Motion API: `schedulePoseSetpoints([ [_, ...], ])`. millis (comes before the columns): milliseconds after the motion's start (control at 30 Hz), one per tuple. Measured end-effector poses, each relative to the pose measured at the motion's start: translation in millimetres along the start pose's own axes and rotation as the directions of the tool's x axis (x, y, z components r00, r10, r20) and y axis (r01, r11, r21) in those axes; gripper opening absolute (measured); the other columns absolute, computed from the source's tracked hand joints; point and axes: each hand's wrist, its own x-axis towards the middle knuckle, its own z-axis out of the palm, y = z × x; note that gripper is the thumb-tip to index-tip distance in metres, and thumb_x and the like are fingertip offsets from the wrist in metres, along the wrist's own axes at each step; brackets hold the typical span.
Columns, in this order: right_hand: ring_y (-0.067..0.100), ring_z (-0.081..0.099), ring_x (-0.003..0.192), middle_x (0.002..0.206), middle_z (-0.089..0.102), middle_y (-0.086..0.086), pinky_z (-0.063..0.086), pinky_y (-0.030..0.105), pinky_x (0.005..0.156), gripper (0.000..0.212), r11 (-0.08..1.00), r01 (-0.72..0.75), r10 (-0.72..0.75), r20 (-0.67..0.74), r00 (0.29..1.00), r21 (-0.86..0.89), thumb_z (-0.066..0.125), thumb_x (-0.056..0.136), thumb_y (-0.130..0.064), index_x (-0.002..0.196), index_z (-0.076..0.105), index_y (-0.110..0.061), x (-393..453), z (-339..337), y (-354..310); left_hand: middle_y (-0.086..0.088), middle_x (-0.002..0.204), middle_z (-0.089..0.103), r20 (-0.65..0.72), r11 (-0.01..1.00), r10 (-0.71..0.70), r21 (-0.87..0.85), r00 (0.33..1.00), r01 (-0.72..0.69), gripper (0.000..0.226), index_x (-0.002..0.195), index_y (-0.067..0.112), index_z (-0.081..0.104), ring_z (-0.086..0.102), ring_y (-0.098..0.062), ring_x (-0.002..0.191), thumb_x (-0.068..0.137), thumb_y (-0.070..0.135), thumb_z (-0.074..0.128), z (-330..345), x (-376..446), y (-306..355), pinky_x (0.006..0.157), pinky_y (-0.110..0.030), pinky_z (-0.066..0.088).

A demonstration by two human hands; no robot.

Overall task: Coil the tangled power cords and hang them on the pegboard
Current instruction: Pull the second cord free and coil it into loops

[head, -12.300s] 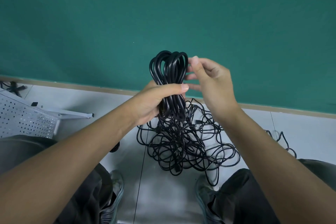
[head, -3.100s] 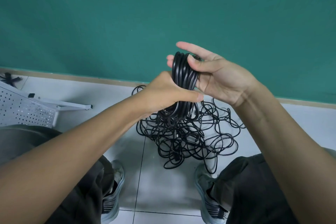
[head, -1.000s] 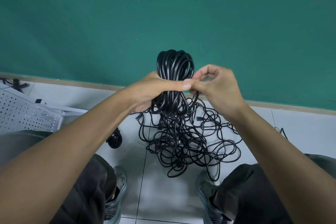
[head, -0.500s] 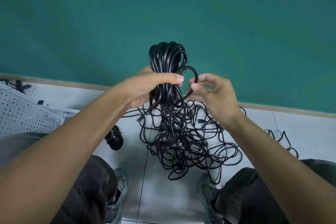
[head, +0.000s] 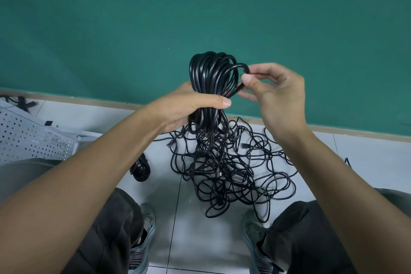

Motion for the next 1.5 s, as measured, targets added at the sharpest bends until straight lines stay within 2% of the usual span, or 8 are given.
schedulePoseSetpoints([
  [367,0.029,0.071,0.074,0.103,0.06,0.041,0.061,0.031,0.069,0.01,0.993,-0.094,0.09,0.06,0.994,0.077,0.066,0.097,-0.002,0.088,0.065,-0.005,4,1,4,-0.004,0.117,0.076,0.067,0.99,0.124,0.061,0.99,-0.128,0.044,0.125,0.013,0.067,0.071,-0.017,0.114,0.084,0.002,0.075,5,-5,3,0.103,-0.032,0.054],
  [633,0.025,0.066,0.119,0.124,0.069,0.017,0.054,0.039,0.103,0.035,0.99,0.003,0.029,0.223,0.974,-0.142,0.048,0.109,-0.025,0.114,0.073,0.0,-7,4,7,-0.012,0.111,0.075,0.007,0.995,0.06,-0.078,0.998,-0.059,0.043,0.124,0.01,0.066,0.074,-0.021,0.103,0.082,0.019,0.071,9,-4,1,0.084,-0.044,0.062],
  [767,-0.006,0.058,0.122,0.137,0.065,-0.009,0.048,0.035,0.111,0.055,0.979,-0.133,0.165,0.217,0.962,-0.152,0.034,0.108,-0.053,0.134,0.065,-0.017,-5,3,10,-0.006,0.095,0.072,-0.01,0.984,-0.003,-0.178,1.0,0.001,0.043,0.125,0.006,0.064,0.071,-0.018,0.076,0.085,0.022,0.071,11,-7,5,0.066,-0.034,0.06],
  [933,0.016,0.066,0.122,0.137,0.066,0.0,0.035,0.051,0.12,0.086,0.92,-0.39,0.367,0.454,0.812,-0.047,0.011,0.094,-0.079,0.149,0.048,-0.024,-18,15,33,-0.003,0.086,0.074,-0.12,0.955,-0.021,-0.297,0.993,-0.015,0.012,0.098,0.012,0.07,0.073,-0.019,0.073,0.098,0.021,0.062,9,-4,8,0.069,-0.034,0.061],
  [1167,0.016,0.072,0.11,0.115,0.077,0.001,0.044,0.045,0.113,0.116,0.875,-0.398,0.483,0.539,0.69,-0.275,0.003,0.072,-0.088,0.137,0.059,-0.009,-35,27,39,0.003,0.066,0.057,-0.441,0.912,-0.045,-0.384,0.896,-0.143,0.018,0.082,0.018,0.058,0.06,-0.015,0.062,0.093,0.02,0.072,-8,5,6,0.07,-0.035,0.056],
  [1333,0.023,0.075,0.098,0.099,0.078,0.008,0.055,0.037,0.1,0.068,0.903,-0.297,0.428,0.591,0.684,-0.31,0.035,0.098,-0.063,0.114,0.071,-0.008,-42,26,23,0.007,0.065,0.055,-0.641,0.945,0.006,-0.248,0.767,-0.215,0.025,0.076,0.019,0.055,0.058,-0.017,0.071,0.084,0.02,0.079,-25,12,1,0.078,-0.039,0.051],
  [1433,0.015,0.073,0.086,0.09,0.077,0.002,0.056,0.025,0.087,0.016,0.951,-0.196,0.302,0.577,0.759,-0.24,0.062,0.1,-0.016,0.108,0.075,-0.01,-36,18,12,0.01,0.067,0.054,-0.632,0.971,0.07,-0.134,0.772,-0.197,0.028,0.082,0.018,0.051,0.059,-0.012,0.069,0.085,0.02,0.079,-24,14,-3,0.075,-0.032,0.051],
  [1500,0.013,0.065,0.077,0.09,0.077,-0.001,0.056,0.022,0.084,0.023,0.967,-0.17,0.248,0.539,0.805,-0.19,0.063,0.097,-0.003,0.116,0.073,-0.009,-29,11,8,0.011,0.068,0.053,-0.579,0.982,0.12,-0.053,0.807,-0.184,0.031,0.08,0.02,0.049,0.058,-0.009,0.067,0.083,0.02,0.08,-20,15,-5,0.073,-0.029,0.05],
])
